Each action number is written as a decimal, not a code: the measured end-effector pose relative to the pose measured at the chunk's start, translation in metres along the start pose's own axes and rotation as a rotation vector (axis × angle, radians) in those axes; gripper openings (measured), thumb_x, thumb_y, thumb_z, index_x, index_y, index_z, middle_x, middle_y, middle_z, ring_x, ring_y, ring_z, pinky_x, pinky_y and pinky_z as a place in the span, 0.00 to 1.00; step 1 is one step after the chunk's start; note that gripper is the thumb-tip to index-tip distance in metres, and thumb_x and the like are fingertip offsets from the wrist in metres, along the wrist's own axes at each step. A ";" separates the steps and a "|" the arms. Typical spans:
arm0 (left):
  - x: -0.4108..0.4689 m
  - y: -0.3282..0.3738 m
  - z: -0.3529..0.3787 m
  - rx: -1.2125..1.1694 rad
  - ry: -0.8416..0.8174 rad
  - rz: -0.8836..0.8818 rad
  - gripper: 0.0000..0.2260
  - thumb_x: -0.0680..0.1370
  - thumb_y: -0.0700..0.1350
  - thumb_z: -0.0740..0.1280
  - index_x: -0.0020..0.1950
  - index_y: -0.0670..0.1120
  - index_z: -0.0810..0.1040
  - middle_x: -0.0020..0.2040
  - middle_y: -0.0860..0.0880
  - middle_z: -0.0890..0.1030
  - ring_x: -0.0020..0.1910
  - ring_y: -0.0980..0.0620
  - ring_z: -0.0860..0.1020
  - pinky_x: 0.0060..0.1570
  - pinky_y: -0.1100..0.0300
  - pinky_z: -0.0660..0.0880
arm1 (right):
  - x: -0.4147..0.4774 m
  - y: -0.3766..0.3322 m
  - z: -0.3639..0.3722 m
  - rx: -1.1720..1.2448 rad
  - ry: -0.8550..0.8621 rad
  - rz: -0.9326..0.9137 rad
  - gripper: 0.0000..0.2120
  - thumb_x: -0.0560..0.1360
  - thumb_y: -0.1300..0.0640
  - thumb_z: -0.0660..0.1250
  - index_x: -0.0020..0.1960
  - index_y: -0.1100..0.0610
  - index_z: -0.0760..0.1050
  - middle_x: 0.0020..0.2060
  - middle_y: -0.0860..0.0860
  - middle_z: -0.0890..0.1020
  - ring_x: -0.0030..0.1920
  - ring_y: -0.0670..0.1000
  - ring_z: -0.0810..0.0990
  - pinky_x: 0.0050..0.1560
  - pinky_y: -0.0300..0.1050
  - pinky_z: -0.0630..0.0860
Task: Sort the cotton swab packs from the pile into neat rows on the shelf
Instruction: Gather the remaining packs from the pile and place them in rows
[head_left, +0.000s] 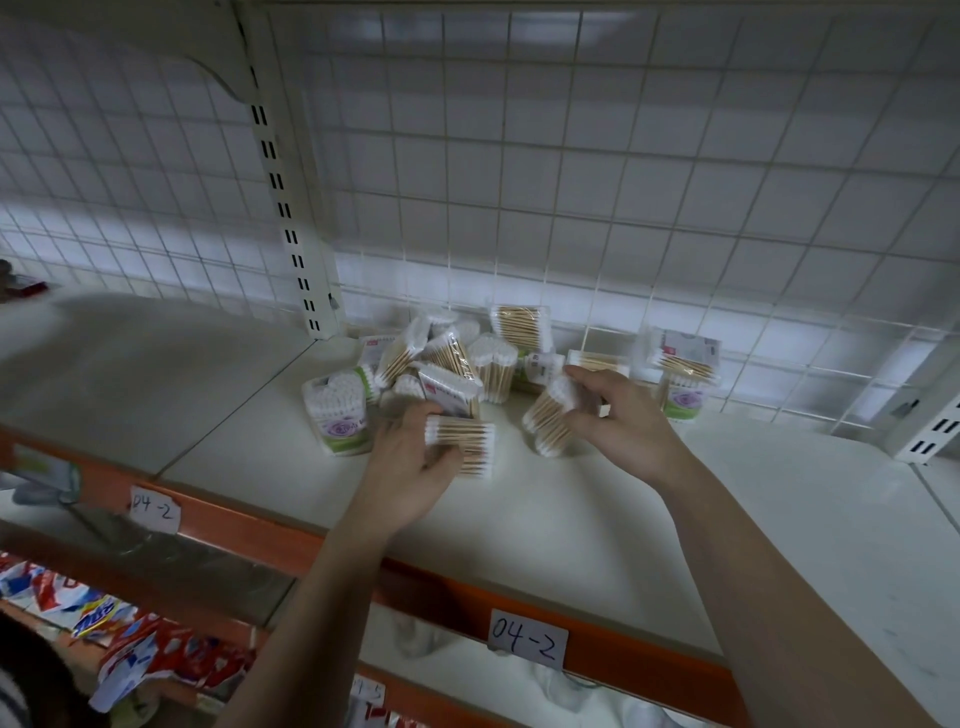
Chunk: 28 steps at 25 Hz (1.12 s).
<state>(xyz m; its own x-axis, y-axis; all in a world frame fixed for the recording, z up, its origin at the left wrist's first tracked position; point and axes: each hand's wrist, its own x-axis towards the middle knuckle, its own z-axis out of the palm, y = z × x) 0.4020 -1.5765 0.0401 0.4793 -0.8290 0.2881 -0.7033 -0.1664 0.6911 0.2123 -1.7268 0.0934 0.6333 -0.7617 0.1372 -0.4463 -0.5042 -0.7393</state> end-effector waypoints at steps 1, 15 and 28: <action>0.000 -0.001 0.001 0.004 -0.034 0.012 0.20 0.69 0.57 0.59 0.58 0.51 0.72 0.51 0.54 0.80 0.53 0.50 0.77 0.55 0.47 0.73 | -0.002 0.001 -0.001 0.013 0.010 0.004 0.28 0.73 0.59 0.68 0.71 0.53 0.67 0.62 0.48 0.73 0.57 0.44 0.71 0.55 0.35 0.63; -0.001 0.083 0.026 -0.251 -0.071 0.261 0.13 0.74 0.44 0.71 0.57 0.53 0.75 0.50 0.57 0.78 0.50 0.66 0.74 0.46 0.74 0.69 | -0.063 0.029 -0.061 0.040 0.275 0.111 0.22 0.67 0.46 0.74 0.58 0.45 0.73 0.51 0.45 0.76 0.45 0.50 0.80 0.45 0.43 0.76; -0.028 0.225 0.100 -0.304 -0.366 0.504 0.22 0.69 0.38 0.70 0.61 0.52 0.76 0.61 0.58 0.69 0.61 0.66 0.68 0.49 0.80 0.64 | -0.188 0.067 -0.175 -0.049 0.639 0.143 0.18 0.69 0.47 0.73 0.57 0.46 0.75 0.47 0.41 0.79 0.44 0.48 0.79 0.44 0.43 0.76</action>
<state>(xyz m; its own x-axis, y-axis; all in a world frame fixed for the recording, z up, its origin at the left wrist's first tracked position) 0.1778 -1.6438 0.1206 -0.1128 -0.9018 0.4172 -0.5895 0.3987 0.7025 -0.0472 -1.6888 0.1340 0.0720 -0.9069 0.4152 -0.5364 -0.3862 -0.7504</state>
